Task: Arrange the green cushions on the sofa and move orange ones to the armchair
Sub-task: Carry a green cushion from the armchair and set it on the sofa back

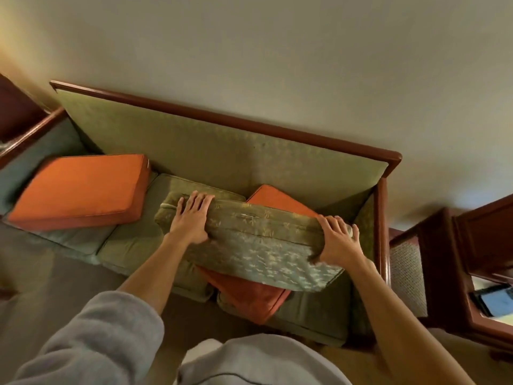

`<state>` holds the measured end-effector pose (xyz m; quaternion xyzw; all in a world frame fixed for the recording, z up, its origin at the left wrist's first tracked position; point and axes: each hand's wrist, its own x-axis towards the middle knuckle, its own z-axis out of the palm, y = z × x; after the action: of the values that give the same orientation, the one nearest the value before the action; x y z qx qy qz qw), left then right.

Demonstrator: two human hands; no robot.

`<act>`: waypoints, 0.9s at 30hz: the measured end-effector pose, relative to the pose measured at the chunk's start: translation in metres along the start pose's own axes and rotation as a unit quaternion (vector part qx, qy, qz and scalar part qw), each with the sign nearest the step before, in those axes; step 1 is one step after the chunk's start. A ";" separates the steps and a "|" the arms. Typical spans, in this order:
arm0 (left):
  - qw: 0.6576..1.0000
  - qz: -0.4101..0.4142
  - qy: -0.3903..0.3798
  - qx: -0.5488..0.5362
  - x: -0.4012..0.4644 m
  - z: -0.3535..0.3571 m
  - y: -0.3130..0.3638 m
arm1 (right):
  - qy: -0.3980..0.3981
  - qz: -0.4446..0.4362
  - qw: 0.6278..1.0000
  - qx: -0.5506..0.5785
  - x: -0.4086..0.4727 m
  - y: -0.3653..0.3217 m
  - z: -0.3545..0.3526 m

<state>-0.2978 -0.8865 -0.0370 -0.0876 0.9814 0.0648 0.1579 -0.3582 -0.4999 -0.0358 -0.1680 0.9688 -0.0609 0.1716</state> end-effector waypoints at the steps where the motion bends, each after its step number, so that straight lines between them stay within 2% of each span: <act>1: 1.000 -0.003 0.007 -0.005 0.003 0.001 0.001 | -0.015 0.009 1.000 0.006 0.002 0.011 0.000; 4: 1.000 -0.009 0.019 -0.014 0.015 0.003 0.008 | -0.047 0.021 0.997 0.056 0.012 0.033 -0.002; 8: 1.000 -0.019 0.011 -0.004 0.023 0.002 0.008 | -0.025 0.012 0.996 0.084 0.017 0.032 -0.001; 11: 0.996 -0.057 -0.060 0.019 0.033 -0.018 0.023 | -0.005 0.026 0.996 0.090 0.017 0.026 0.000; 13: 0.989 -0.073 -0.112 0.064 0.036 -0.031 0.057 | -0.004 0.036 0.996 0.085 0.014 0.022 0.001; 14: 0.987 -0.047 -0.126 0.083 0.036 -0.033 0.083 | -0.001 0.041 0.996 0.084 0.012 0.021 0.002; 18: 0.974 0.165 -0.102 0.118 0.012 -0.005 0.226 | 0.008 0.046 0.995 0.084 0.004 0.014 0.008; 20: 0.969 0.204 -0.064 0.126 -0.003 0.016 0.280 | 0.030 0.040 0.995 0.084 -0.002 0.015 0.017; 22: 0.964 0.228 -0.031 0.135 -0.008 0.032 0.298 | 0.039 0.057 0.994 0.082 -0.009 0.026 0.031; 27: 0.950 0.288 0.028 0.122 -0.008 0.045 0.284 | 0.037 0.062 0.991 0.112 -0.031 0.029 0.028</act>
<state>-0.3311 -0.6014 -0.0487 0.2165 0.9694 -0.0154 0.1143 -0.3297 -0.4637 -0.0572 -0.0848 0.9702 -0.1639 0.1569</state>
